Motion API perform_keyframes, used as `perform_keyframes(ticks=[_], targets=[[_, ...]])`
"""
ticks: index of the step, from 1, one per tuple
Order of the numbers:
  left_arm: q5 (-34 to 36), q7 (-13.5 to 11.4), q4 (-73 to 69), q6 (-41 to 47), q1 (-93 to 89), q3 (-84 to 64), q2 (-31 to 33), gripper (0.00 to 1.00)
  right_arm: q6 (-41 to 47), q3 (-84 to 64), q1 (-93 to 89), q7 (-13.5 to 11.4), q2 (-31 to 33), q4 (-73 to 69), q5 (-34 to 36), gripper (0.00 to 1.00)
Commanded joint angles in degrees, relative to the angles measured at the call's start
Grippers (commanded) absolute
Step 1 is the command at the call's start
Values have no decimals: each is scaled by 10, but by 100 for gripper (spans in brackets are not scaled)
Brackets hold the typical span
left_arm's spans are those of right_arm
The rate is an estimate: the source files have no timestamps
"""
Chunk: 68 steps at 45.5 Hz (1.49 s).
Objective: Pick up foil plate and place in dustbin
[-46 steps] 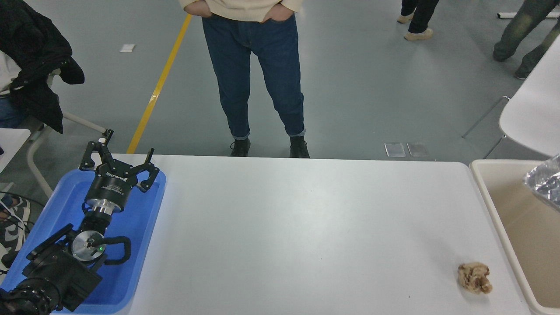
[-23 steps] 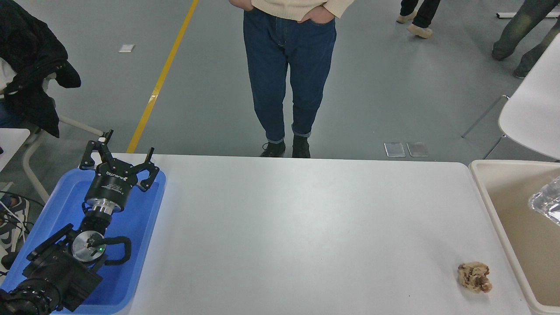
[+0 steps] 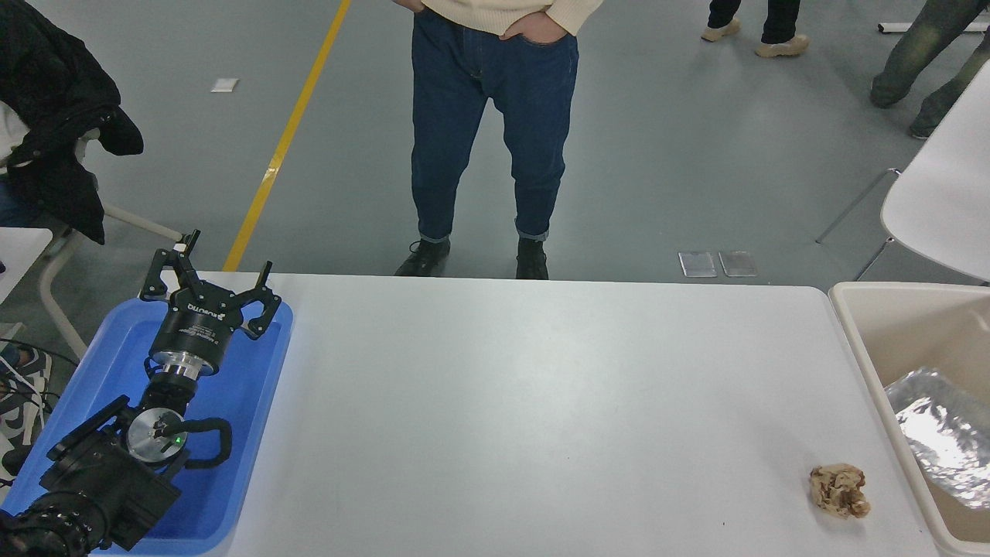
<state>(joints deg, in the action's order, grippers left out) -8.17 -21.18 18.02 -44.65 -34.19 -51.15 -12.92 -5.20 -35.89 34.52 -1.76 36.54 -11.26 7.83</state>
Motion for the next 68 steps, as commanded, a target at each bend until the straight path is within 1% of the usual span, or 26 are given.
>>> perform_keyframes(ticks=[1, 6, 15, 24, 27, 31, 42, 47, 51, 55, 59, 62, 68], targets=[[-1, 0, 0, 0, 1, 0, 0, 100, -19, -1, -9, -1, -9, 4, -1, 100], [-1, -1, 0, 0, 1, 0, 0, 100, -22, -3, -15, -1, -12, 5, -6, 100], [-1, 0, 0, 0, 1, 0, -1, 100, -26, -6, -17, 3, -24, 24, -48, 100], [-1, 0, 0, 0, 0, 0, -1, 100, -24, -6, 20, 4, -16, -20, -91, 100], [0, 0, 0, 0, 0, 0, 0, 100, -23, -7, 49, 4, 2, -65, -117, 100], [0, 0, 0, 0, 0, 0, 0, 100, -23, -6, 87, 4, 46, -146, -166, 100], [0, 0, 0, 0, 0, 0, 0, 100, -17, -9, 216, 4, 150, -416, -309, 100], [0, 0, 0, 0, 0, 0, 0, 100, -9, -45, 272, 4, 179, -518, -345, 100], [0, 0, 0, 0, 0, 0, 0, 100, 4, -119, 349, 4, 180, -568, -345, 100], [0, 0, 0, 0, 0, 0, 0, 100, 41, -209, 440, 4, 168, -608, -342, 100], [0, 1, 0, 0, 0, 0, 0, 100, 103, -270, 527, 4, 151, -632, -340, 100], [0, 1, 0, 0, 0, 0, 0, 100, 167, -300, 575, 4, 131, -638, -340, 100], [0, 1, 0, 0, -1, 0, 1, 100, 327, -321, 648, 4, 93, -638, -339, 100]])
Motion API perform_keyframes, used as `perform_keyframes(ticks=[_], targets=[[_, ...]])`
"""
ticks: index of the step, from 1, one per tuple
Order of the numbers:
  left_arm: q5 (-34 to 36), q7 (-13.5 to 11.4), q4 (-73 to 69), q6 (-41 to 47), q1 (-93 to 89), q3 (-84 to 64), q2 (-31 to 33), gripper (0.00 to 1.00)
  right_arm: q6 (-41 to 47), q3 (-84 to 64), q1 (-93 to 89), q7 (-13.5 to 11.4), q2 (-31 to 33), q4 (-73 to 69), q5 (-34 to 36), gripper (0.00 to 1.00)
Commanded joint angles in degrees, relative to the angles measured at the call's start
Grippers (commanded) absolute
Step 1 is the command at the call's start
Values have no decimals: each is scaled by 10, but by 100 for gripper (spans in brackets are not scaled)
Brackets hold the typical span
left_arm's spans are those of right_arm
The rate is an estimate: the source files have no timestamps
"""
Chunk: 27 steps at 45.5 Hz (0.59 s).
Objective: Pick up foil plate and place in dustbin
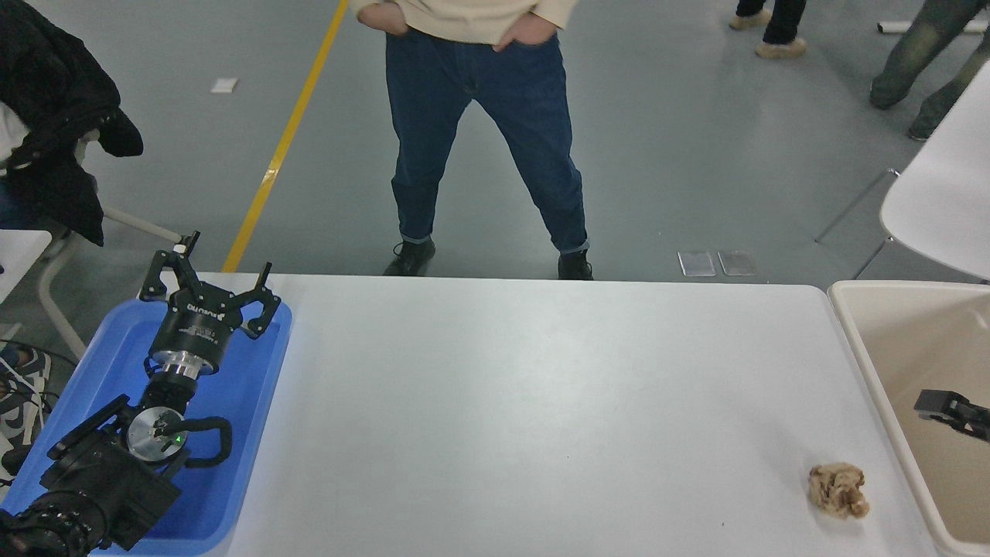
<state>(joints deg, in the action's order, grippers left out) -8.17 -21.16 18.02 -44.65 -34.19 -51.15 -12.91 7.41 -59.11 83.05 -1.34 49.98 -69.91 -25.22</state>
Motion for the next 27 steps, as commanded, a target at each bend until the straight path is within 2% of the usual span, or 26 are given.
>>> perform_keyframes(ticks=[1, 7, 15, 21, 27], targets=[[0, 1, 0, 0, -1, 0, 1, 100, 229, -88, 173, -1, -47, -52, -9, 100], [0, 1, 0, 0, -1, 0, 1, 100, 376, -87, 242, -1, -94, -52, 14, 100], [0, 1, 0, 0, 0, 0, 0, 100, 376, -84, 323, -1, -125, -52, 75, 100], [0, 0, 0, 0, 0, 0, -1, 100, 376, -78, 382, -1, -141, -52, 92, 100], [-1, 0, 0, 0, 1, 0, -1, 100, 376, -86, 445, -1, -191, -58, 92, 100]])
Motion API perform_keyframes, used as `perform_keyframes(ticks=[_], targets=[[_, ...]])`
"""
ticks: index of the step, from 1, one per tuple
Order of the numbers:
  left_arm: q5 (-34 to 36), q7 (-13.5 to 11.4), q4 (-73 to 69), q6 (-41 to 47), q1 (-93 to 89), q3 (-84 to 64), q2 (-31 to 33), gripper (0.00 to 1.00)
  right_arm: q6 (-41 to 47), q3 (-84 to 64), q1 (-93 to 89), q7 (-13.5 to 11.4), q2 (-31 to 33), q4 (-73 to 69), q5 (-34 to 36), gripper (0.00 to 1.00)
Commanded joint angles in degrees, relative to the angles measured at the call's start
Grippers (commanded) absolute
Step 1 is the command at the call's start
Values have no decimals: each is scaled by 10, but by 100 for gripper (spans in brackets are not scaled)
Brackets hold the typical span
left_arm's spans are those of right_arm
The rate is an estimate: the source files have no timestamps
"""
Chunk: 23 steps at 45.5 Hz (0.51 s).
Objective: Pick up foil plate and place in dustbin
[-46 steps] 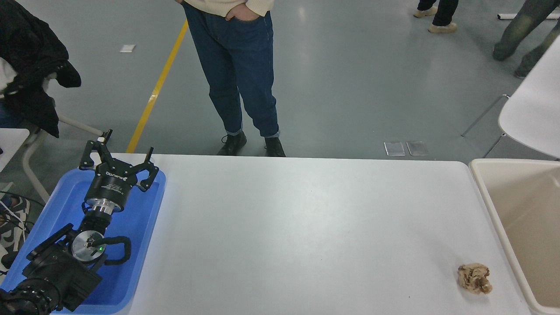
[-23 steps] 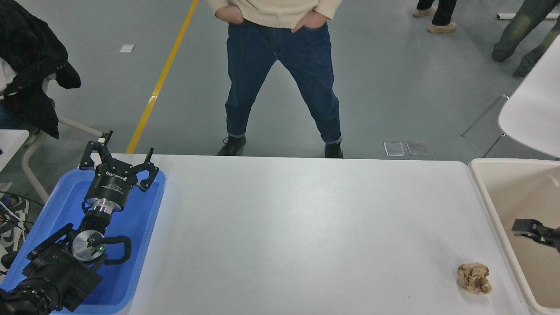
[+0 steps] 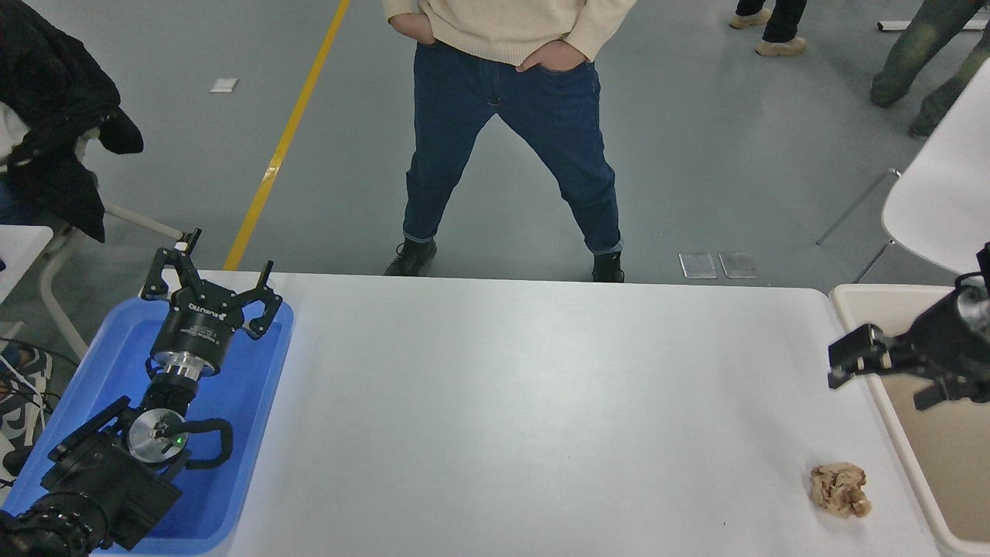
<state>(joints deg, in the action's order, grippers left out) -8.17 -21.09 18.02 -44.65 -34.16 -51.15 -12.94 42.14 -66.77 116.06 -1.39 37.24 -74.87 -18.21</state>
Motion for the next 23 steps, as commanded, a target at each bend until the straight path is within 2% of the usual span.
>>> perform_keyframes(ticks=[1, 10, 23], targets=[[0, -1, 0, 0, 1, 0, -1, 100, 29, -12, 125, 0, -72, -8, 23, 100], [-1, -1, 0, 0, 1, 0, -1, 100, 29, -37, 184, 0, -143, -14, 25, 100], [0, 0, 0, 0, 0, 0, -1, 100, 29, -41, 210, 0, -154, -12, 25, 100]])
